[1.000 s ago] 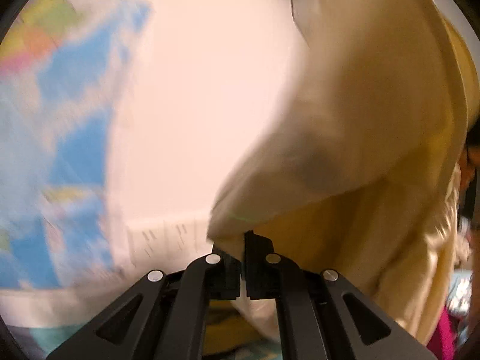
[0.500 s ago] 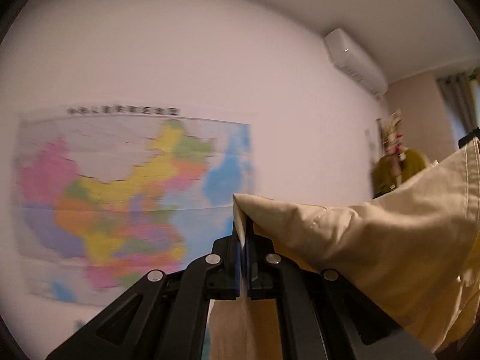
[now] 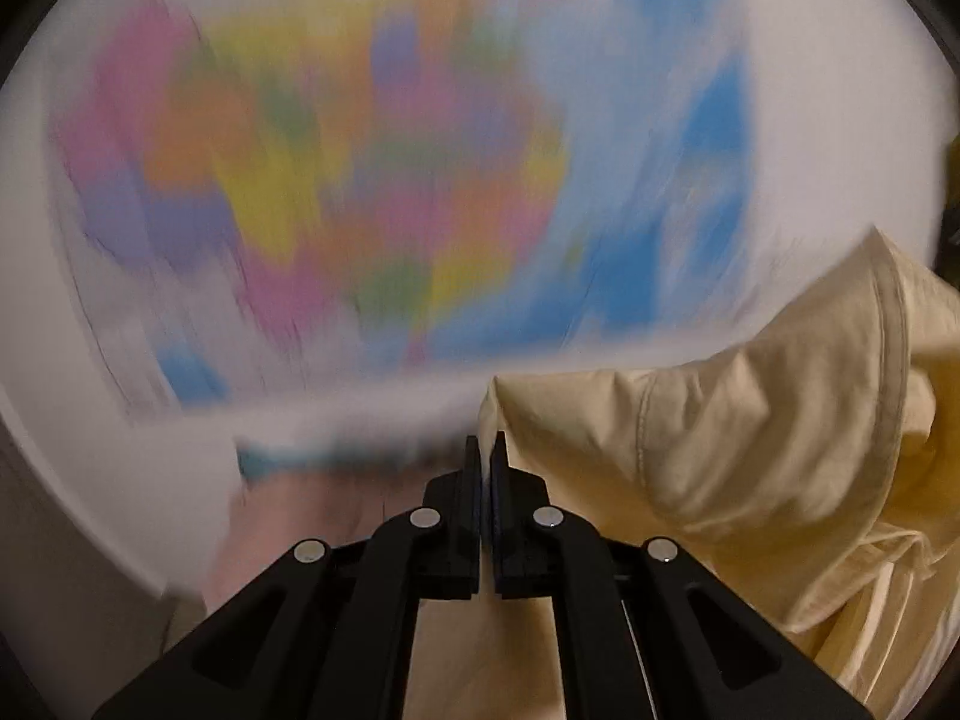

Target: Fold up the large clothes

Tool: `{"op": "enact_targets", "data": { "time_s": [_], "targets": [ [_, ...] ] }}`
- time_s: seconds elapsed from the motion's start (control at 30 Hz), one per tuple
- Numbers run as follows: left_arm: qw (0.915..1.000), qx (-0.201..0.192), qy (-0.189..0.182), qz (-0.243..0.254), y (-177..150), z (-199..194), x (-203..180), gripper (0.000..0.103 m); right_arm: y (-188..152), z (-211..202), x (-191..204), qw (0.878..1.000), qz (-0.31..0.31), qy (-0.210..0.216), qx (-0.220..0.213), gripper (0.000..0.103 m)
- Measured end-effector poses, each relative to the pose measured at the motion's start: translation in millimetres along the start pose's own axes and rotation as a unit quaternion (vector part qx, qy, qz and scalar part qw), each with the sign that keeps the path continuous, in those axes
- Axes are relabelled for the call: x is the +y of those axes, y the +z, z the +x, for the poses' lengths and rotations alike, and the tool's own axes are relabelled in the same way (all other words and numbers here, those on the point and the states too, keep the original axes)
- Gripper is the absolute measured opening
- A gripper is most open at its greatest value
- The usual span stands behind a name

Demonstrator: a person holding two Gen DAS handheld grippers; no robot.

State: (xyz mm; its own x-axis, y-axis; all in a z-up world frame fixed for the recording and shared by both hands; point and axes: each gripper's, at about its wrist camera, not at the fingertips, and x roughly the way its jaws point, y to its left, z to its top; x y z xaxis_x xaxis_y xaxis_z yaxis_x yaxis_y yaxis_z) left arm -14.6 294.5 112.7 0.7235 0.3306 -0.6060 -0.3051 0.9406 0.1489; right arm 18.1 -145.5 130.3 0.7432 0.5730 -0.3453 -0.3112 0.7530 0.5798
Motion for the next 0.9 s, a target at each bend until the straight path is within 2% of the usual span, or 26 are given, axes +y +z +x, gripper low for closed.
{"op": "enact_targets", "data": {
  "time_s": [0.03, 0.07, 0.1, 0.13, 0.17, 0.2, 0.23, 0.27, 0.3, 0.33, 0.37, 0.4, 0.43, 0.47, 0.57, 0.63, 0.7, 0.73, 0.77, 0.8, 0.83, 0.87, 0.9],
  "targets": [
    [0.9994, 0.03, 0.013, -0.005, -10.4, 33.8, -0.2, 0.001, -5.1, 24.0, -24.0, 0.999, 0.036, -0.024, 0.011, 0.014],
    [0.9975, 0.066, 0.024, -0.008, -21.4, 71.2, 0.6, 0.001, -9.5, 52.9, -48.5, 0.996, 0.067, -0.056, 0.028, 0.024],
    [0.9942, 0.106, 0.02, -0.01, -34.5, 113.4, 1.4, 0.001, -14.6, 71.9, -67.8, 0.992, 0.097, -0.074, 0.044, 0.028],
    [0.9906, 0.132, 0.026, -0.026, -42.5, 134.6, 6.9, 0.001, -17.7, 77.6, -82.5, 0.989, 0.117, -0.078, 0.047, 0.031],
    [0.9863, 0.157, 0.024, -0.046, -50.7, 155.1, 16.3, 0.001, -20.8, 82.3, -86.4, 0.988, 0.116, -0.084, 0.05, 0.032],
    [0.9841, 0.167, 0.007, -0.059, -55.6, 165.9, 25.4, 0.001, -22.5, 81.6, -81.8, 0.989, 0.098, -0.093, 0.051, 0.034],
    [0.9835, 0.169, -0.001, -0.066, -57.5, 170.3, 31.1, 0.002, -22.8, 76.9, -71.4, 0.991, 0.072, -0.105, 0.046, 0.041],
    [0.9839, 0.164, -0.01, -0.069, -57.3, 169.9, 38.3, 0.002, -25.9, 66.1, -53.6, 0.993, 0.038, -0.106, 0.038, 0.049],
    [0.9852, 0.155, -0.021, -0.071, -55.4, 164.6, 45.4, 0.009, -29.9, 56.1, -36.1, 0.995, 0.01, -0.094, 0.034, 0.054],
    [0.9864, 0.145, -0.032, -0.071, -54.9, 158.6, 48.4, 0.023, -36.9, 45.7, -15.7, 0.997, -0.019, -0.073, 0.033, 0.064],
    [0.9882, 0.131, -0.043, -0.067, -52.5, 149.0, 52.5, 0.03, -45.3, 40.3, 0.5, 0.997, -0.04, -0.058, 0.034, 0.074],
    [0.9903, 0.114, -0.052, -0.06, -51.0, 136.7, 55.2, 0.039, -56.1, 33.8, 17.6, 0.997, -0.059, -0.039, 0.038, 0.079],
    [0.9914, 0.103, -0.059, -0.053, -55.0, 123.7, 46.2, 0.041, -73.6, 28.8, 36.8, 0.996, -0.074, -0.005, 0.054, 0.087],
    [0.9923, 0.092, -0.071, -0.043, -55.6, 110.1, 43.7, 0.042, -87.2, 31.1, 50.4, 0.993, -0.081, 0.023, 0.077, 0.09],
    [0.9923, 0.075, -0.098, -0.013, -66.7, 72.3, 29.6, 0.053, -139.7, 43.9, 80.7, 0.983, -0.084, 0.073, 0.145, 0.092],
    [0.9926, 0.063, -0.103, 0.008, -76.3, 53.3, 21.2, 0.058, -177.4, 61.4, 93.7, 0.971, -0.069, 0.109, 0.2, 0.093],
    [0.9914, 0.059, -0.114, 0.027, -86.6, 36.8, 10.1, 0.062, -196.4, 83.9, 101.1, 0.967, -0.061, 0.106, 0.223, 0.094],
    [0.9906, 0.058, -0.12, 0.032, -90.9, 31.0, 7.0, 0.064, -208.2, 94.8, 105.5, 0.966, -0.059, 0.11, 0.228, 0.089],
    [0.9905, 0.057, -0.118, 0.04, -94.2, 24.8, 2.5, 0.064, -209.3, 102.1, 107.3, 0.967, -0.065, 0.11, 0.221, 0.066],
    [0.991, 0.055, -0.112, 0.047, -98.6, 21.8, -1.4, 0.065, -210.3, 104.5, 109.6, 0.968, -0.072, 0.114, 0.209, 0.049],
    [0.991, 0.053, -0.11, 0.055, -103.0, 17.6, -4.7, 0.065, -205.1, 101.7, 109.5, 0.971, -0.077, 0.123, 0.192, 0.014],
    [0.9904, 0.054, -0.113, 0.058, -106.2, 14.3, -6.1, 0.065, -197.7, 92.3, 108.1, 0.975, -0.075, 0.12, 0.169, 0.008],
    [0.9897, 0.055, -0.119, 0.058, -109.0, 11.9, -6.1, 0.065, -186.9, 75.0, 108.1, 0.98, -0.079, 0.116, 0.142, 0.007]
  ]
}}
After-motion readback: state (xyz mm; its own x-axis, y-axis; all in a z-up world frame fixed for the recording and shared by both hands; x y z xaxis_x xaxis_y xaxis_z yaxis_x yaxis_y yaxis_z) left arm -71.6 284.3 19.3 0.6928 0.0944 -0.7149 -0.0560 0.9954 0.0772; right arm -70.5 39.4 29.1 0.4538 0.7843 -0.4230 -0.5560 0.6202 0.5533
